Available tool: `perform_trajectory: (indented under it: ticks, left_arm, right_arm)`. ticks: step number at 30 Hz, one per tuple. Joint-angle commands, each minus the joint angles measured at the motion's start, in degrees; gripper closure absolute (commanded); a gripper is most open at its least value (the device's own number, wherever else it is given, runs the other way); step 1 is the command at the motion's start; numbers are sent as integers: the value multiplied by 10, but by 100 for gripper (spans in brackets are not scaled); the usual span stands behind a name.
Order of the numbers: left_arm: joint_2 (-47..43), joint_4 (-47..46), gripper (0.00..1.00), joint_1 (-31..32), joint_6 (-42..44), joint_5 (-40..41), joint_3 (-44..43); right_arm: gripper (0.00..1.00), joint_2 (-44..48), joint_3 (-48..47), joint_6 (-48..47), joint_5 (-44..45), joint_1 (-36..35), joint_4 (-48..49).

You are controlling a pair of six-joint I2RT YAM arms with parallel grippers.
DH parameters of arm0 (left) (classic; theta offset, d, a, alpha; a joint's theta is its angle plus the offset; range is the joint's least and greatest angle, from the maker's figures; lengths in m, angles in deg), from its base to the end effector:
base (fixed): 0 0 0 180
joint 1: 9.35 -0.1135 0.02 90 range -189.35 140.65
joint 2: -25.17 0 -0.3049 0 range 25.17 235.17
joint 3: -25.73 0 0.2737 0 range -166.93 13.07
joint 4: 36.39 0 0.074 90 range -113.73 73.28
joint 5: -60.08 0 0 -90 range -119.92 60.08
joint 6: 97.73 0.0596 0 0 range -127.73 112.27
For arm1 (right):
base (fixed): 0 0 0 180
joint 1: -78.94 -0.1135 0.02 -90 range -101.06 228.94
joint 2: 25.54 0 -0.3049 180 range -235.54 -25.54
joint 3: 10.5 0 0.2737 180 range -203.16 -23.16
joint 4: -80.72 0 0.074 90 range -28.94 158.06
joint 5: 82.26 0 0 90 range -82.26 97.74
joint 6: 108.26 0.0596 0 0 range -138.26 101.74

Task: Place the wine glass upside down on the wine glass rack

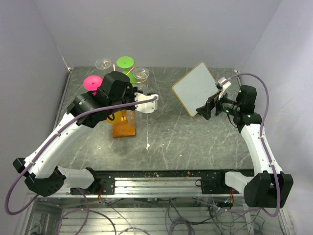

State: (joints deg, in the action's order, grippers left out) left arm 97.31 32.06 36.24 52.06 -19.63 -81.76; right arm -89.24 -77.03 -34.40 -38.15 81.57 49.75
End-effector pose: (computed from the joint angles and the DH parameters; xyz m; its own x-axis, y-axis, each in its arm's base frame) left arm 0.1901 -0.1789 0.4896 0.3246 0.8837 -0.3372 0.6312 0.0631 0.7730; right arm 0.2618 0.0308 0.3459 -0.2856 -0.1806 -0.9412 -0.7078 0.7018 0.0802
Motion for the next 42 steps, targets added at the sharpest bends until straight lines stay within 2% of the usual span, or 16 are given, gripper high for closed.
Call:
perform_trajectory:
  ticks: [1, 13, 21, 29, 33, 37, 38, 42]
  left_arm:
    - [-6, -21, 76, 3, 3, 14, 3]
    - [-13, -5, 58, 3, -6, -4, -14]
    - [-24, 12, 53, 3, -13, -26, -29]
    - [-42, 38, 42, -1, -23, -55, -33]
    - [-56, 37, 20, -11, -40, -60, -34]
    - [-70, 30, 10, -26, -68, -71, -38]
    - [-75, 26, 1, -30, -78, -73, -38]
    - [-90, 12, 1, -51, -120, -59, -40]
  right_arm:
    - [0, 2, -4, -7, -5, 3, 1]
    - [0, 1, -4, -8, -6, 3, 0]
    - [0, -1, -5, -10, -5, 4, -2]
    - [0, -6, -19, -33, 14, 3, -23]
    - [0, -9, -31, -52, 34, 3, -42]
    - [0, -13, -47, -65, 57, 3, -58]
    - [0, -15, -51, -66, 68, 3, -60]
    - [0, -20, -63, -60, 122, 3, -62]
